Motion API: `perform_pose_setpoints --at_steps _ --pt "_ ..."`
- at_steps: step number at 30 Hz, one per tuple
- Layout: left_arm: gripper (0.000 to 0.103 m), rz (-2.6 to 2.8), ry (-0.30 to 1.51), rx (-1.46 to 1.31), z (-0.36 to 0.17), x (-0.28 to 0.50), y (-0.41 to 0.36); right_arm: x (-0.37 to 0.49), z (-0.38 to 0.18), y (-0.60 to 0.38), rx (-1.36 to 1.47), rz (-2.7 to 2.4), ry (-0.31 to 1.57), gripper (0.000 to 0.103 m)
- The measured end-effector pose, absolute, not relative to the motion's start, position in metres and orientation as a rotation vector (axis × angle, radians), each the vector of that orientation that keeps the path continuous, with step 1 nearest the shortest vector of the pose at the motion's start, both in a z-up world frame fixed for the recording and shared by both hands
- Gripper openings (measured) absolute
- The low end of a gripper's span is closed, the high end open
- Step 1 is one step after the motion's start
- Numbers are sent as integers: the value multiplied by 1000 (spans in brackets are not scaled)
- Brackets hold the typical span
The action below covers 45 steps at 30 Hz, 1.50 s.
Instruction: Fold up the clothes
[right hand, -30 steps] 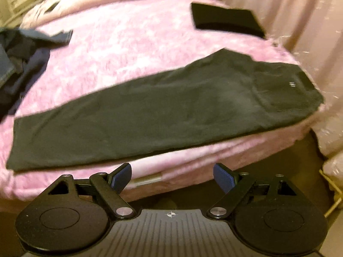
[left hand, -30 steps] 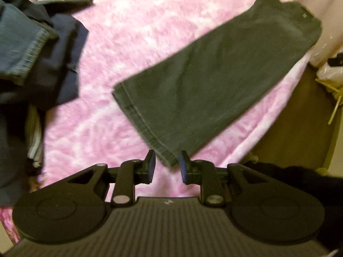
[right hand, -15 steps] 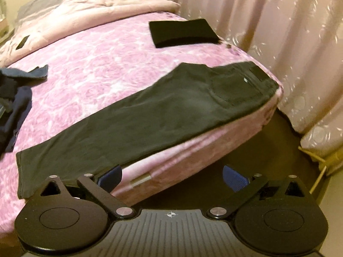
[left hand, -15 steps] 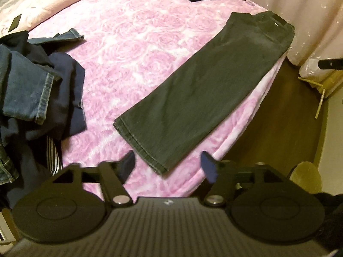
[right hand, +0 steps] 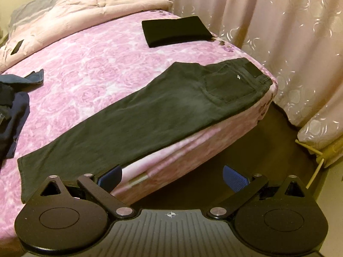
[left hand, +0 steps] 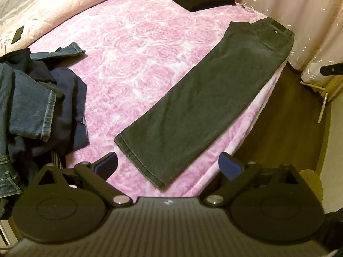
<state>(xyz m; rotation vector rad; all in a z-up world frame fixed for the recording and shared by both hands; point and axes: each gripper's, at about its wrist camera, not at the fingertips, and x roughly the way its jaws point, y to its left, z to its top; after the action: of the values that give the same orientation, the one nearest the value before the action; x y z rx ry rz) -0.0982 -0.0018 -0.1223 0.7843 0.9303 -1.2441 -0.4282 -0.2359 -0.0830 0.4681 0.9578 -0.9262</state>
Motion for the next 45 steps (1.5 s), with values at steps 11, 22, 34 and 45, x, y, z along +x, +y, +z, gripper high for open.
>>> perform_pose_setpoints --at_steps 11,22,34,45 --pt "99 -1254 938 778 -124 -94 11 -416 -83 -222 464 -917 958 102" --pt "99 -1233 929 765 -127 -88 27 -398 -87 -204 389 -797 934 102" --pt "99 -1137 902 756 -160 -53 60 -284 -201 -49 -241 -103 934 90" --pt "99 -1056 1013 705 -226 -37 88 -224 -324 -6 -554 141 929 65"
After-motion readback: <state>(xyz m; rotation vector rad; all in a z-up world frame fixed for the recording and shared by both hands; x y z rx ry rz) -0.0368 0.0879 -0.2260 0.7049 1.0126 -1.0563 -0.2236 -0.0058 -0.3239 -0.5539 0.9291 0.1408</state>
